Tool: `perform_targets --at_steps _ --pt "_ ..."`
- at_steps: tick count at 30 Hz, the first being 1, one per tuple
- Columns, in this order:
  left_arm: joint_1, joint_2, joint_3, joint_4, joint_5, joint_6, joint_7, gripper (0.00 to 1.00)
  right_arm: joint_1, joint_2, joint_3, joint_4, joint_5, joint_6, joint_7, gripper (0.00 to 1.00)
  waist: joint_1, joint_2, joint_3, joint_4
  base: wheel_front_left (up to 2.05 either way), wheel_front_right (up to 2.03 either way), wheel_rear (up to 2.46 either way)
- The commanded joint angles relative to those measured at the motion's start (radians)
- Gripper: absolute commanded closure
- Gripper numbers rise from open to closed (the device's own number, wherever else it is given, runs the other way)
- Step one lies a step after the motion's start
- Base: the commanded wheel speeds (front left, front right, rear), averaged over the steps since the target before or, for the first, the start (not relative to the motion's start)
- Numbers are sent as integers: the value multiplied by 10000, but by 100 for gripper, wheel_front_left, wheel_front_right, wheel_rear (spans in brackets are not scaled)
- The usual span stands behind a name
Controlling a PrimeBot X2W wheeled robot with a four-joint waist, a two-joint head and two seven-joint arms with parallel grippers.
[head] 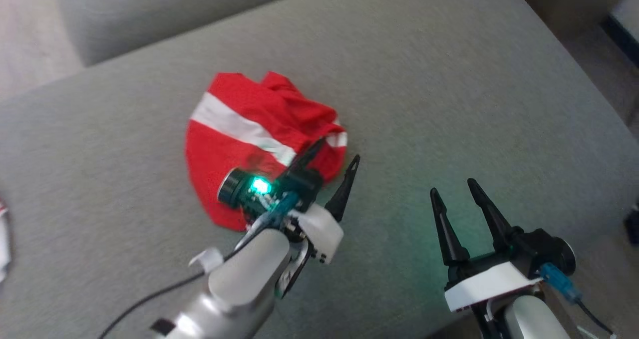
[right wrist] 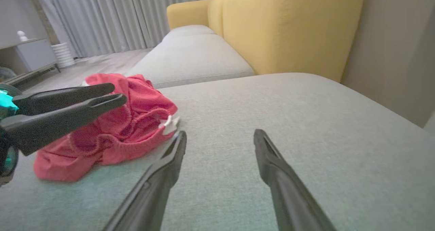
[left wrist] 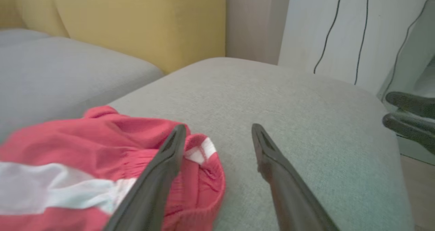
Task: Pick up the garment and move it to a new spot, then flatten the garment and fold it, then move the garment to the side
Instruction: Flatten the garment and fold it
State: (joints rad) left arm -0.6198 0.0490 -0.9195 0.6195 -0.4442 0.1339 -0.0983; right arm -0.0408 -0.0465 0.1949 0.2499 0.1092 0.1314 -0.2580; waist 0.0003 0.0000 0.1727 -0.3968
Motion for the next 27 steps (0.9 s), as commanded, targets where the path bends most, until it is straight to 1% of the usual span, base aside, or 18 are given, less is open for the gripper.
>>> perform_targets --at_steps 1,5,6,8,13,16,17,18,19,20,24,27 --pt "-593 12 -14 -86 -223 119 127 0 -332 -37 246 -320 115 -7 -38 0 -3 0 586 -625 0 0 0" --pt "-1298 12 -653 472 -925 410 649 0 -443 -37 304 -311 248 -7 -38 0 -3 0 812 -913 0 0 0" --pt "-1298 12 -653 472 -925 410 649 0 -443 -37 304 -311 248 -7 -38 0 -3 0 812 -913 0 0 0" --pt "-1598 12 -915 803 -1200 585 910 0 -488 -37 319 -307 308 -7 -38 0 -3 0 902 -1012 0 0 0" --pt "-2264 12 -1345 1784 -1551 1109 1146 0 -531 -37 352 -303 394 -7 -38 0 -3 0 1019 -1150 0 0 0" --pt "-2438 12 -1491 2243 -1876 1175 1274 0 -527 -37 342 -299 419 -7 -38 0 -3 0 1032 -1179 0 0 0" --pt "-2483 12 -1547 2383 -1969 1157 1297 12 -529 -37 345 -292 420 -7 -38 0 -3 0 1028 -1183 0 0 0" --pt "-2525 12 -1592 2495 -2060 1129 1275 44 -536 -37 346 -286 423 -7 -38 0 -3 0 1021 -1187 0 0 0" --pt "-2560 12 -1632 2591 -2146 1102 1222 67 -550 -37 344 -282 427 -7 -38 0 -3 0 1011 -1190 0 0 0" --pt "-2582 12 -1683 2657 -2229 1053 1151 100 -558 -37 340 -281 426 -7 -38 0 -3 0 994 -1189 0 0 0" --pt "-2740 12 -1771 2526 -2581 895 416 100 -542 -37 292 -275 393 -7 -38 0 -3 0 889 -1131 0 0 0" --pt "-2938 12 -1832 2025 -2956 775 -166 100 -483 -37 217 -253 334 -7 -38 0 -3 0 730 -988 0 0 0"
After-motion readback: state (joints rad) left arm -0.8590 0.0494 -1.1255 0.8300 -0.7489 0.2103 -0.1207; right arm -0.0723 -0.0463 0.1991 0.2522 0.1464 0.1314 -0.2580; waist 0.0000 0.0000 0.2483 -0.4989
